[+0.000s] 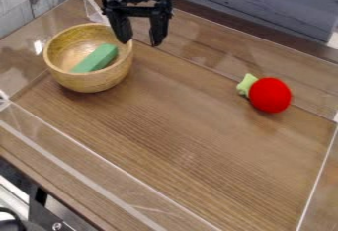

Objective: Put the green block in the brown bowl

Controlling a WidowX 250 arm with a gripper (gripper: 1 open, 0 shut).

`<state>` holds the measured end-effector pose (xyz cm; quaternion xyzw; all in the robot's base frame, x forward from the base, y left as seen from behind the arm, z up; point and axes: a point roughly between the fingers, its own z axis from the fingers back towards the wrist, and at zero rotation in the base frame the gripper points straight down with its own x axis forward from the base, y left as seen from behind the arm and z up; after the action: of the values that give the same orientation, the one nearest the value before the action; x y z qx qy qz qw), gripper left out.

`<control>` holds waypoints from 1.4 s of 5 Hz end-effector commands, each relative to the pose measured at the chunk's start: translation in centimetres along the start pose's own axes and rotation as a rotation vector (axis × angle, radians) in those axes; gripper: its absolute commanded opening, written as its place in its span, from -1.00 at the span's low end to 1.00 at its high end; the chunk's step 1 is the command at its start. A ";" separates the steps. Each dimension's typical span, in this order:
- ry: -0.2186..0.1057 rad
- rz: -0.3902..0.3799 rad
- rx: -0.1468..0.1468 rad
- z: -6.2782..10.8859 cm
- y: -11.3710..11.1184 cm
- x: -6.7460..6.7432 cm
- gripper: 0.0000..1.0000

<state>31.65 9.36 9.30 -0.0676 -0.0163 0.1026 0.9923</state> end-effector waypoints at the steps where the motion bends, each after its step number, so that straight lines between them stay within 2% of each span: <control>1: -0.085 -0.043 0.000 2.7 -0.8 -0.2 1.00; 3: -0.114 0.070 -0.002 3.3 -1.8 0.9 1.00; 4: -0.099 0.036 0.006 2.1 -1.7 -0.4 1.00; 6: -0.105 -0.075 0.001 3.4 3.9 -0.9 1.00; 7: -0.100 -0.130 0.012 3.2 6.1 -1.1 1.00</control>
<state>28.51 14.86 9.96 -0.0718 -0.0432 0.0461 0.9954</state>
